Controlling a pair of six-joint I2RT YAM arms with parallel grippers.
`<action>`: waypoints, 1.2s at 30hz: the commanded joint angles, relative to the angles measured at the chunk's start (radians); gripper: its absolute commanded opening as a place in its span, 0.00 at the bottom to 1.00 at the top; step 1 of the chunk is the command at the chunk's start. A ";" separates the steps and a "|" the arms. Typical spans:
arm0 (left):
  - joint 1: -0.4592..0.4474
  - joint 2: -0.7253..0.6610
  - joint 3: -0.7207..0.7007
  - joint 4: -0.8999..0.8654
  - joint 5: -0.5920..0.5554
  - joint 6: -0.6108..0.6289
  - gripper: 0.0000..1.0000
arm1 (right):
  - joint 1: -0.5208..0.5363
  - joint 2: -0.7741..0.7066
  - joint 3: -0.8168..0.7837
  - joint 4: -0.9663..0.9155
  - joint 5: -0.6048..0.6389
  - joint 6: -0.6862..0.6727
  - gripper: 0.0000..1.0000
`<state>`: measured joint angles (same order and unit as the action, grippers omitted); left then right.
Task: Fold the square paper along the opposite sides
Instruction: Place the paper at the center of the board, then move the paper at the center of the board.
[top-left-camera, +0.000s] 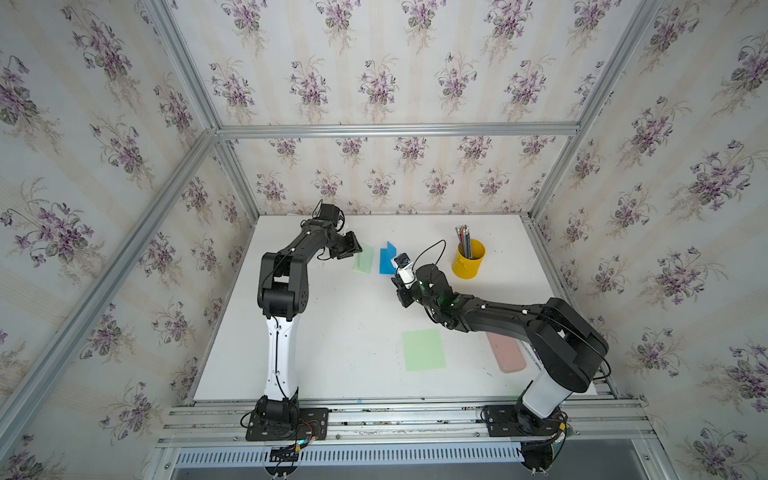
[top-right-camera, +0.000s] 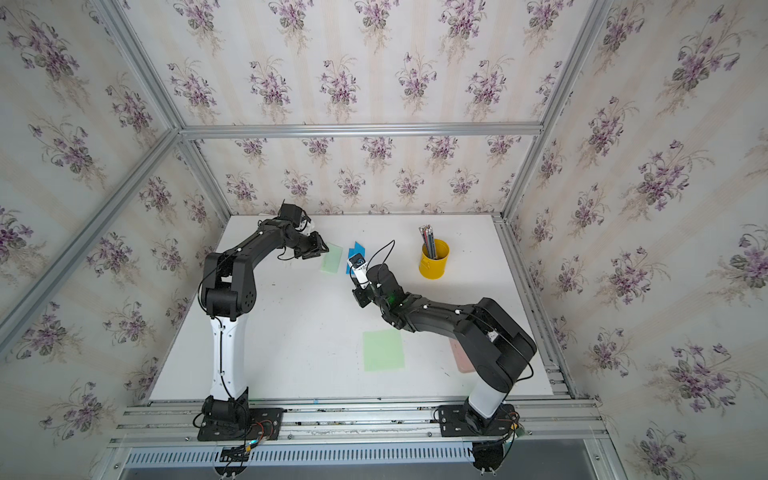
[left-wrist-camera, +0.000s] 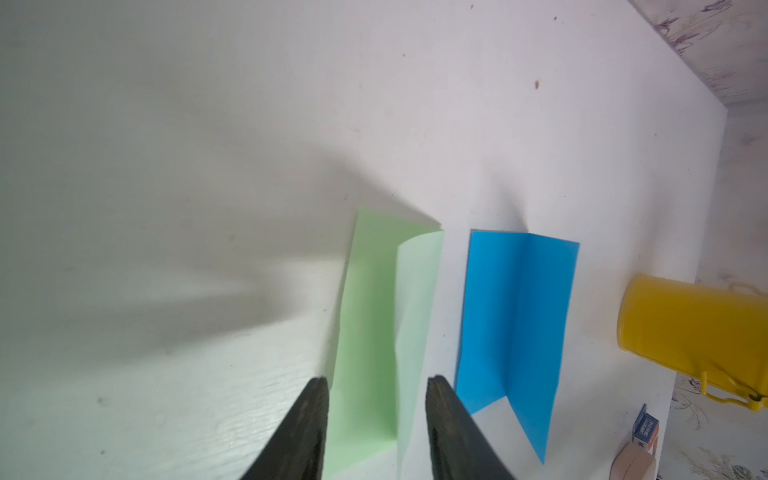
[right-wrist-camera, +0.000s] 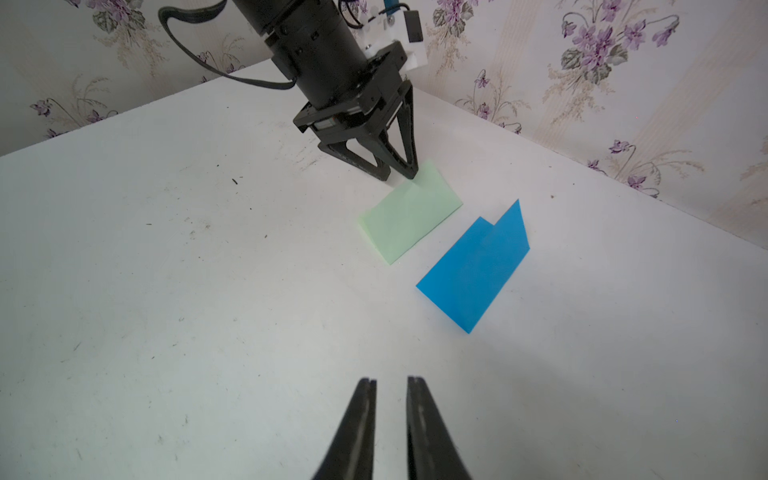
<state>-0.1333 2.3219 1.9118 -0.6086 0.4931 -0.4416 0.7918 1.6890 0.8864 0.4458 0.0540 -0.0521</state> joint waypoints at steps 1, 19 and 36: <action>-0.009 -0.013 0.019 0.010 0.002 0.000 0.45 | 0.000 0.006 0.012 -0.004 -0.014 0.015 0.22; -0.127 -0.463 -0.452 0.076 -0.113 0.002 0.47 | 0.000 -0.130 -0.093 -0.544 0.087 0.345 0.45; -0.324 -0.734 -0.875 0.149 -0.069 -0.068 0.48 | 0.307 -0.195 -0.286 -0.685 0.384 0.624 0.59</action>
<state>-0.4561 1.5997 1.0531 -0.4870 0.4137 -0.5083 1.0897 1.4616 0.6003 -0.2146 0.3721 0.5159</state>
